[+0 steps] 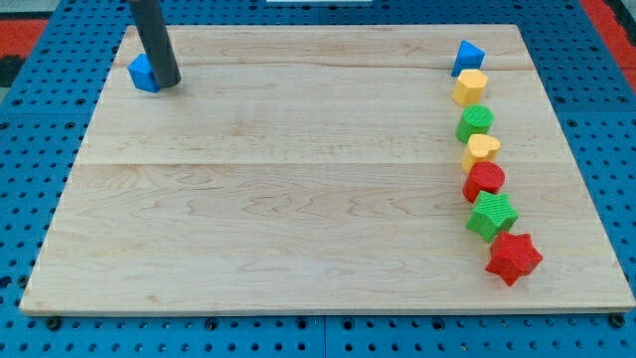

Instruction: Move the blue cube to the top left corner

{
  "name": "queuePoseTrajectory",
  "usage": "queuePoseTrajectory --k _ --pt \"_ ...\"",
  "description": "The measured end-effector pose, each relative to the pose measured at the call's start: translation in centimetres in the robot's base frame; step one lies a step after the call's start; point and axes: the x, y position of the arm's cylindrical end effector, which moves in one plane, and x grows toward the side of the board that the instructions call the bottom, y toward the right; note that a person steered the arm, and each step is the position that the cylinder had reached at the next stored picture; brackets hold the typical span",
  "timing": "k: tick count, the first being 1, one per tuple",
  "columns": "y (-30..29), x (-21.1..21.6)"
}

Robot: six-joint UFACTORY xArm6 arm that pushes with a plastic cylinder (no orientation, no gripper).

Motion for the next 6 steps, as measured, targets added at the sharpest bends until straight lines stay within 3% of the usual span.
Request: queuePoseTrajectory --k 1,4,5,6 --pt "-2.3 3.0" --pt "-1.9 -5.5" --pt "5.4 -5.7" --pt "19.4 -6.1"
